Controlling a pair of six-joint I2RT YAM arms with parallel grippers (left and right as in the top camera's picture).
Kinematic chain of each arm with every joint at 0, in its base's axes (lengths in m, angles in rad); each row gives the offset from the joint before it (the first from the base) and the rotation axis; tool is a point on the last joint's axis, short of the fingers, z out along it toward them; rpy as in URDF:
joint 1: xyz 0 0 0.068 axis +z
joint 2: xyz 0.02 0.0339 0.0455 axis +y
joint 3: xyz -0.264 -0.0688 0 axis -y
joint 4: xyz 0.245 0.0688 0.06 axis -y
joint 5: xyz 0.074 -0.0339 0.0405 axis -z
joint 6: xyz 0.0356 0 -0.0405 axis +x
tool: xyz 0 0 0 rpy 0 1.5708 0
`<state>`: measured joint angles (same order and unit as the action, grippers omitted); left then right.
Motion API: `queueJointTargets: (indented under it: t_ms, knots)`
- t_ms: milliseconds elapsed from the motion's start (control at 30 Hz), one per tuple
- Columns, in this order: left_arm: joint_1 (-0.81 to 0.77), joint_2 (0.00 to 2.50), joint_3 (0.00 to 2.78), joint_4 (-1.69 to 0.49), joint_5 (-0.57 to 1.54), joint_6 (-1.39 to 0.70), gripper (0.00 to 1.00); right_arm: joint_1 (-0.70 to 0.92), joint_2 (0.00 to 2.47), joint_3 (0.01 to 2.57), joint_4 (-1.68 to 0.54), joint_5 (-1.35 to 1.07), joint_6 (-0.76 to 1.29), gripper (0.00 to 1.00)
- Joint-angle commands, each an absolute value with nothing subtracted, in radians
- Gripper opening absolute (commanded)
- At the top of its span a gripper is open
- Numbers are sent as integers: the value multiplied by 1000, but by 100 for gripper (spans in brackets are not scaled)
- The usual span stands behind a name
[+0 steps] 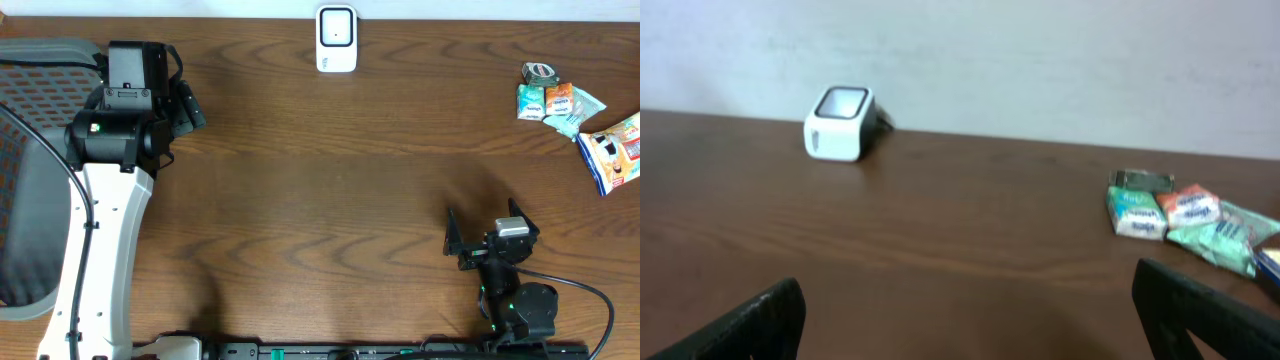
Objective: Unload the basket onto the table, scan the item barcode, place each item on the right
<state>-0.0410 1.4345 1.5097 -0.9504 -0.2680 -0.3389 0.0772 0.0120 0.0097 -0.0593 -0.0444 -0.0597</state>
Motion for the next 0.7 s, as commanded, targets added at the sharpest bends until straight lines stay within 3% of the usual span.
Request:
queueJointTargets:
  t_ms: [0,167,367,667]
  knots:
    - [-38,1438,1513,-954,-278,-326,98,86,5,5,0,-25,-102,99]
    - [-38,1438,1513,-954,-278,-326,98,86,5,5,74,-26,-121,99]
    - [-38,1438,1513,-954,-278,-326,98,87,5,5,-78,-27,-115,99]
    - [-38,1438,1513,-954,-278,-326,98,67,5,5,-75,-29,-113,99]
